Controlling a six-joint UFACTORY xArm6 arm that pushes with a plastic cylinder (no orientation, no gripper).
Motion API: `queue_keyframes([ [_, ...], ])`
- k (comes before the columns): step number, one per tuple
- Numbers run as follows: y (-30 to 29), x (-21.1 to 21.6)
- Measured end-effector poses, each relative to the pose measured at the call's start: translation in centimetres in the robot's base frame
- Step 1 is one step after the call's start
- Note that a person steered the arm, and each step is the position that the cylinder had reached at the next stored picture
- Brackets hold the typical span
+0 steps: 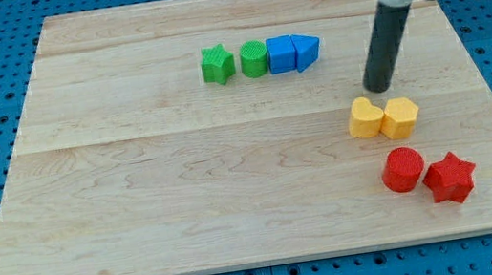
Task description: Push the heart slightly to the left
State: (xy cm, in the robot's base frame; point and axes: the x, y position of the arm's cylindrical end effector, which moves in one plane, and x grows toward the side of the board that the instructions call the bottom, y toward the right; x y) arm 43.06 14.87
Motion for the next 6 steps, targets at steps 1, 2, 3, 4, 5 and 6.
queue_keyframes([
  [1,-2.1,1.0],
  [2,-3.5,1.4],
  [3,-4.3,2.3],
  [4,-7.0,2.6],
  [5,-8.7,7.6],
  [6,-2.3,14.6],
])
